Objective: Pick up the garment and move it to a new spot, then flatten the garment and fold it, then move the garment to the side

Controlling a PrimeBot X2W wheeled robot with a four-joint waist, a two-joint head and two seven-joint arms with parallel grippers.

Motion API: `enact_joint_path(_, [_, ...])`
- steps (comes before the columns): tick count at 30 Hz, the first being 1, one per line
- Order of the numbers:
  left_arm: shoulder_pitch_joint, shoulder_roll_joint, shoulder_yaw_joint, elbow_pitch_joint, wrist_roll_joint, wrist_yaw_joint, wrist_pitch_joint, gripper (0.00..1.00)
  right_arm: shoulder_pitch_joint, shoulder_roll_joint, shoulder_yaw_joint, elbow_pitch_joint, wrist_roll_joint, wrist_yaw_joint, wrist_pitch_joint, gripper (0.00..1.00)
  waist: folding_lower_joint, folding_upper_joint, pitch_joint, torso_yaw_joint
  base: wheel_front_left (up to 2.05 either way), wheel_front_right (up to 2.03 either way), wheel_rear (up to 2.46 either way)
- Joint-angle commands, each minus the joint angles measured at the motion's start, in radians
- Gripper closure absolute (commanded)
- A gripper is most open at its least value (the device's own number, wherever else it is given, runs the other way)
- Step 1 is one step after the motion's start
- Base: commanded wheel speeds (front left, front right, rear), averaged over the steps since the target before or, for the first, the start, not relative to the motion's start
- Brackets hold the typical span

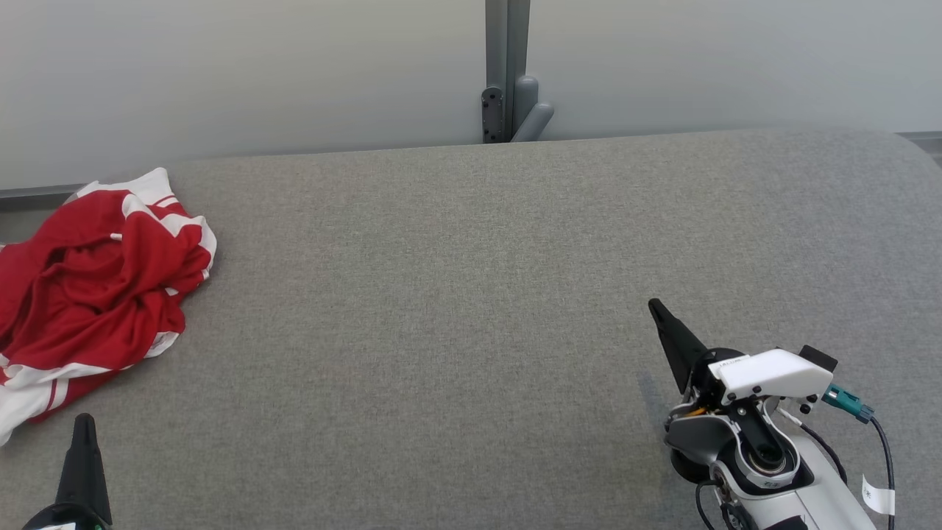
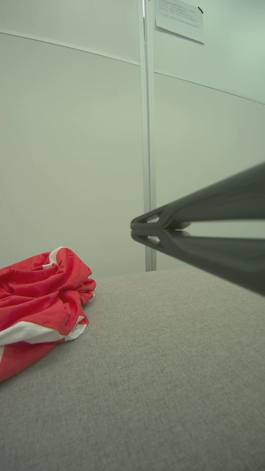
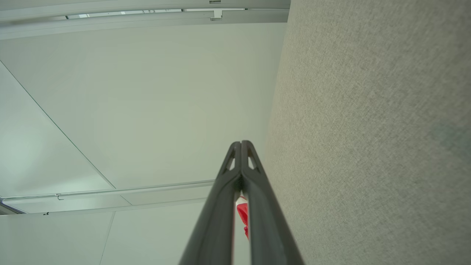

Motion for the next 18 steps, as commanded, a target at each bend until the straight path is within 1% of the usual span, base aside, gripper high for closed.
enact_joint_path(1, [-0.011,0.005,0.001,-0.003,-0.003,-0.007,0.002,1.00,-0.010,-0.004,0.001,0.001,0.006,0.000,0.000,1.00,0.0000,0.0000,0.000,0.000,0.00,0.00,0.00])
enact_joint_path(18, [-0.011,0.005,0.001,-0.003,-0.003,-0.007,0.002,1.00,-0.010,-0.004,0.001,0.001,0.006,0.000,0.000,1.00,0.0000,0.0000,0.000,0.000,0.00,0.00,0.00])
